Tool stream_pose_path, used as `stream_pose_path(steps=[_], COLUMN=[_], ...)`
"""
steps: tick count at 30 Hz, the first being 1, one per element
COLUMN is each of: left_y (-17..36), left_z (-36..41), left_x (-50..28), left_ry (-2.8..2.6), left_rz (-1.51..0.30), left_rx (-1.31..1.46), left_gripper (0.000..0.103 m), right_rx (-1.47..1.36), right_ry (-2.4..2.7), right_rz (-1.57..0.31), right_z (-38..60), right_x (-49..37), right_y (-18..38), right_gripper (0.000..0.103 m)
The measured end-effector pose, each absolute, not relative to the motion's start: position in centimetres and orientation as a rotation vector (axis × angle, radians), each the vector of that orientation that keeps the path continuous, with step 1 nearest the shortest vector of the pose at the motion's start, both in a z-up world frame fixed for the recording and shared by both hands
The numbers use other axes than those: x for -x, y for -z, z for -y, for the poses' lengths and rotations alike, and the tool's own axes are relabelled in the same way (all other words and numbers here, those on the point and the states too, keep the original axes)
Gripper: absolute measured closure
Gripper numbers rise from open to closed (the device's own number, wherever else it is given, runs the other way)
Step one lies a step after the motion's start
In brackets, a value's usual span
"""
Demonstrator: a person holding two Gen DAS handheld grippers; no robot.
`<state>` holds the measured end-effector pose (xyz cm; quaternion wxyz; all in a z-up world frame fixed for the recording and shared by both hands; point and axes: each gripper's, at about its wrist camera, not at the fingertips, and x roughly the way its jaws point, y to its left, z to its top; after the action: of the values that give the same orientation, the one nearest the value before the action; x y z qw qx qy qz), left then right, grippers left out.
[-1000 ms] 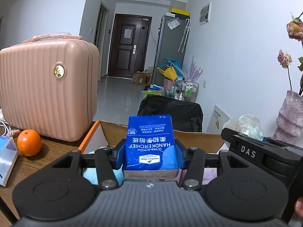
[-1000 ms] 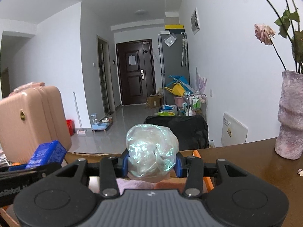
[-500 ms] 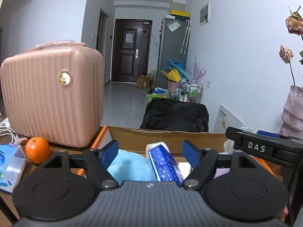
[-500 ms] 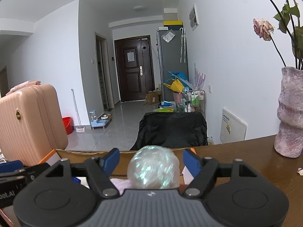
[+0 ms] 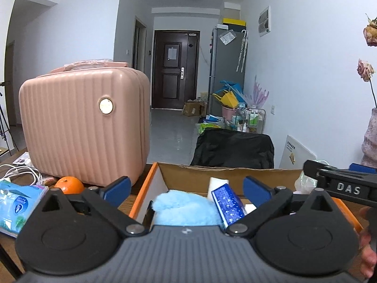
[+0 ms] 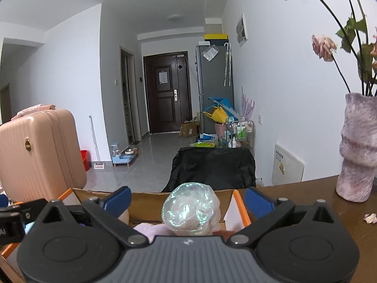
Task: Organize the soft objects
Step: 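Open both grippers to drop the ball and tissue pack into the box, then raise both grippers up and back away from the box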
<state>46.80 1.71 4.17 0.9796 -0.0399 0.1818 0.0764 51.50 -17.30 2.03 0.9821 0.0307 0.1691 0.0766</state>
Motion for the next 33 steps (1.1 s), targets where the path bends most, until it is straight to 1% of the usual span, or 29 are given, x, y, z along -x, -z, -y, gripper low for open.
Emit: stream_pose_path(steps=[26, 33], left_y=[-4.7, -4.1], left_z=[-2.6, -3.2], left_x=[-42.8, -41.2], left_ry=[-0.176, -0.188], left_rz=[-0.301, -0.318], left_rx=[0.056, 0.046], left_gripper=[0.000, 0.000], right_rx=[-0.004, 0.006], right_ry=[-0.163, -0.183], right_rz=[-0.281, -0.277], right_z=[17.5, 17.6], right_x=[-46.3, -43.7], right_y=[-2.4, -2.1], right_gripper=[0.000, 0.000])
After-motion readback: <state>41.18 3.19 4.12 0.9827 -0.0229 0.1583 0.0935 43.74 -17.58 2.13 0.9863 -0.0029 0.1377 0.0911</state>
